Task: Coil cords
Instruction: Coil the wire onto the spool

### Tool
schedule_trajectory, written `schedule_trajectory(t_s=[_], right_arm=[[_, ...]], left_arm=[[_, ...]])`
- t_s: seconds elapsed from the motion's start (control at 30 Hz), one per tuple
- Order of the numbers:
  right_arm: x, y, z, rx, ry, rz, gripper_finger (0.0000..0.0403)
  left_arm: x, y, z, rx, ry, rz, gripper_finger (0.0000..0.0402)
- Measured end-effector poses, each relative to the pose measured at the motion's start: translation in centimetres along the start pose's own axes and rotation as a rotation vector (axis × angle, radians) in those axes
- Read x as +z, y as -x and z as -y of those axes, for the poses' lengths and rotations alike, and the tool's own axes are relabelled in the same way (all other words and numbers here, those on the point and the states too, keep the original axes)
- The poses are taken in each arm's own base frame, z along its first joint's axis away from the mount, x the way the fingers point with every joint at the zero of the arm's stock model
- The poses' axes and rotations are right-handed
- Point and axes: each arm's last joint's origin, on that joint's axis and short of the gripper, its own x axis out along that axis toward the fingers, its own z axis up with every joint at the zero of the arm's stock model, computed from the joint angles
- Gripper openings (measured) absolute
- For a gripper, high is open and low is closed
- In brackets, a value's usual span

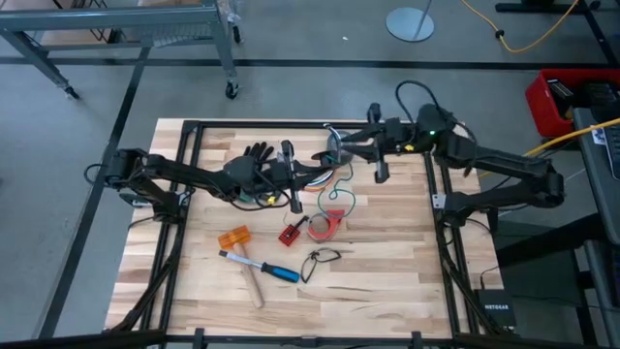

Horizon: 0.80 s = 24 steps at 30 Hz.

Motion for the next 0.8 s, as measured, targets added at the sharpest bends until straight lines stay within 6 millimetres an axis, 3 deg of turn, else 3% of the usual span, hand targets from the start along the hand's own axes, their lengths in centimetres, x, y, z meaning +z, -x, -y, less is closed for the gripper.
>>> schedule_trajectory(t_s=[0.27,0.43,0.6,0.8], right_arm=[[1.2,5.0,0.2,-0.092,-0.023,-0.093,0.0099],[0.9,6.8,0.2,-0.138,-0.058,-0.175,0.0099],[-0.7,6.5,0.5,-0.135,-0.125,-0.306,0.0099],[-3.7,3.7,1.7,-0.061,-0.223,-0.426,0.0099]], left_arm=[[0.4,1.8,-0.9,-0.028,0.105,-0.267,0.0],[0.4,3.2,-2.2,-0.085,0.215,-0.415,0.0],[0.1,3.5,-3.3,-0.228,0.333,-0.488,0.0],[0.0,2.9,-4.3,-0.258,0.368,-0.617,0.0]])
